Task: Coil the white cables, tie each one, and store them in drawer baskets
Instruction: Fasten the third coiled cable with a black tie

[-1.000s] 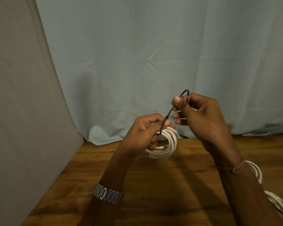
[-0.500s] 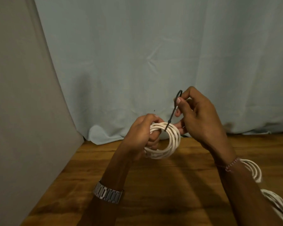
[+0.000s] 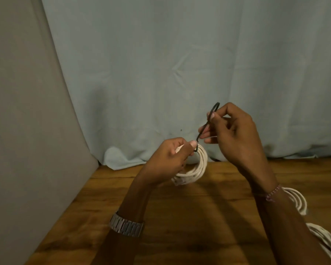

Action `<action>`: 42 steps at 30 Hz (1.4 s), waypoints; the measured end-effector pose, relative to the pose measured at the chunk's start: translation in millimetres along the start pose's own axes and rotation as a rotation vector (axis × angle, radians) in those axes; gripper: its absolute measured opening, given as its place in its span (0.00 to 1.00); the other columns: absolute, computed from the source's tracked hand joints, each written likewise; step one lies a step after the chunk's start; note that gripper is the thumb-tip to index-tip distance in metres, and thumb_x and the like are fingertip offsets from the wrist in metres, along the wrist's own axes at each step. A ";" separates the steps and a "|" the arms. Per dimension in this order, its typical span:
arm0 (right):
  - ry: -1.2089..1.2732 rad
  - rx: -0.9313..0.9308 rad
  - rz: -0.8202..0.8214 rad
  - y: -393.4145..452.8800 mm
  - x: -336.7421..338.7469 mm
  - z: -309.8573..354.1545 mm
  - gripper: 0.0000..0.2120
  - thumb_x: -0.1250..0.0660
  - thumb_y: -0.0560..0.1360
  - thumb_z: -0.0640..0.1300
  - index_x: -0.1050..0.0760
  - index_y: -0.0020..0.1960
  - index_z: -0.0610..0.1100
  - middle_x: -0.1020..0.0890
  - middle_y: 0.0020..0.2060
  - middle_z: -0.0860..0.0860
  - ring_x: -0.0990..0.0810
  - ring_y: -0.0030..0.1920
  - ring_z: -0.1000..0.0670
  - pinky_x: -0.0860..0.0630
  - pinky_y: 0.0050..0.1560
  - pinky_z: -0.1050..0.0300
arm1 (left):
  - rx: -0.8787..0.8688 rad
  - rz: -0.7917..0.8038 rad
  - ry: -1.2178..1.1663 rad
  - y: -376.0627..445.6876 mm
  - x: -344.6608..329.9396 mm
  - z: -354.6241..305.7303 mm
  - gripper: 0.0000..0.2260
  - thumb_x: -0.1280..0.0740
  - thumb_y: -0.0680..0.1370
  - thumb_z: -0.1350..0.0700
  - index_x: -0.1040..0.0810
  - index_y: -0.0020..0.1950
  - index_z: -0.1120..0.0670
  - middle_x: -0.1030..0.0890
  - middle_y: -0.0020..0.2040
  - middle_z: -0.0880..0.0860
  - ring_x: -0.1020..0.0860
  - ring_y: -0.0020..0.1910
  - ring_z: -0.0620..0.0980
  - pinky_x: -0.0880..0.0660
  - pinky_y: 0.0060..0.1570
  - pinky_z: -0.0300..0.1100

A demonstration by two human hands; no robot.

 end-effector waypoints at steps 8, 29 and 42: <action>-0.141 0.237 0.122 -14.7 -13.6 14.4 0.09 0.38 0.83 0.44 0.27 0.46 0.42 0.18 0.34 0.53 0.16 0.39 0.54 0.18 0.42 0.49 | -0.035 -0.101 0.019 8.5 4.5 18.1 0.18 0.43 0.79 0.38 0.25 0.43 0.50 0.32 0.27 0.44 0.34 0.26 0.42 0.36 0.32 0.44; -0.132 0.001 -0.085 7.2 -6.2 -19.7 0.10 0.39 0.84 0.45 0.28 0.48 0.39 0.17 0.35 0.49 0.16 0.33 0.54 0.20 0.32 0.61 | -0.111 0.112 0.017 -8.2 -5.9 -13.8 0.18 0.45 0.86 0.51 0.29 0.39 0.54 0.34 0.27 0.48 0.38 0.24 0.43 0.38 0.27 0.39; -0.023 -0.066 -0.089 5.2 -5.1 -12.4 0.09 0.38 0.84 0.43 0.28 0.49 0.37 0.17 0.33 0.45 0.15 0.30 0.51 0.17 0.31 0.57 | -0.119 0.077 0.147 -7.2 -7.2 -11.2 0.18 0.44 0.86 0.51 0.28 0.38 0.55 0.32 0.25 0.43 0.35 0.24 0.40 0.37 0.29 0.35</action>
Point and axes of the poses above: each hand's wrist, its own y-axis towards the middle knuckle, its own x-axis out of the back of the hand, z = x × y, the point moved 1 cm from there along y, towards the middle knuckle
